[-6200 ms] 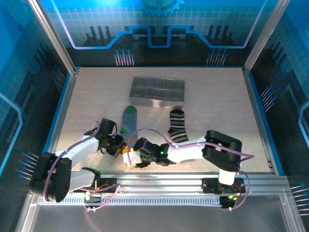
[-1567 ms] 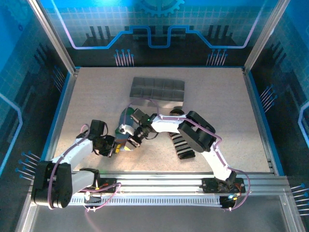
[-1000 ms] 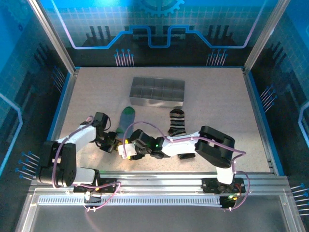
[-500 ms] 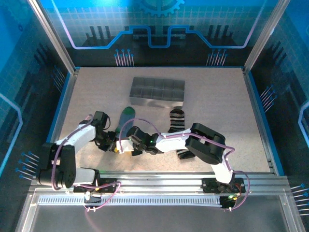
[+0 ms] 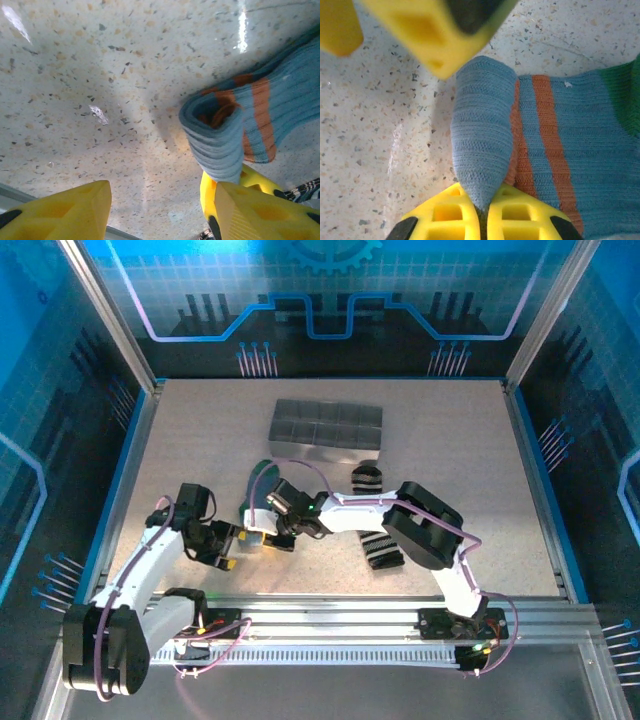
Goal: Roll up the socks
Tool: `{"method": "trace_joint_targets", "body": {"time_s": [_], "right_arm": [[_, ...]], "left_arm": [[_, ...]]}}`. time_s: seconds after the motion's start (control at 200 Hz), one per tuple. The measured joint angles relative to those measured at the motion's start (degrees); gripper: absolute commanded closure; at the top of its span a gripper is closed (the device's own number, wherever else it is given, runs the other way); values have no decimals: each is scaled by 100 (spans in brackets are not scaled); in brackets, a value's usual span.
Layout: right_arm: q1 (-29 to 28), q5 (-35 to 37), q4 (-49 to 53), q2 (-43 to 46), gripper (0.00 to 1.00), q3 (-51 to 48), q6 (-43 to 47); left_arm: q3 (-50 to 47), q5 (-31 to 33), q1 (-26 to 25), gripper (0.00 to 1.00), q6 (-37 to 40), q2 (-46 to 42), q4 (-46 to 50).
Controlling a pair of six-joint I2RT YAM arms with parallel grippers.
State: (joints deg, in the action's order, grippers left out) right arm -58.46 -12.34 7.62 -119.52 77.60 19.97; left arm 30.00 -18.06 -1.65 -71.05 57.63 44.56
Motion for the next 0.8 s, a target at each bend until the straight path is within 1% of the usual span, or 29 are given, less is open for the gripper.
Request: {"method": "trace_joint_targets", "body": {"time_s": [0.23,0.395,0.505,0.595,0.705,0.745,0.8], "right_arm": [[238,-791,319,-278,100,385,-758],[389,-1292,470,-463,100,595,-1217],[428,-1517,601,-588,100,758,-1427],[455,-1698,704,-699,100,911,-1635],[492,-1849,734,-748,100,946,-1840],[492,-1856,678,-741,96,905,-1880],[492,-1829,472,-662,91,723,-1895]], "left_arm": [[-238,-155,-7,42,-286,-4,-852],[-494,-214,-61,46,-417,243,-1528],[-586,-214,-72,56,-461,568,-1862],[-581,-201,-79,74,-468,761,-2079],[-514,-181,-83,86,-455,970,-2107],[-466,-179,-83,90,-435,1047,-2065],[-396,-192,-83,93,-350,1147,-1996]]}}
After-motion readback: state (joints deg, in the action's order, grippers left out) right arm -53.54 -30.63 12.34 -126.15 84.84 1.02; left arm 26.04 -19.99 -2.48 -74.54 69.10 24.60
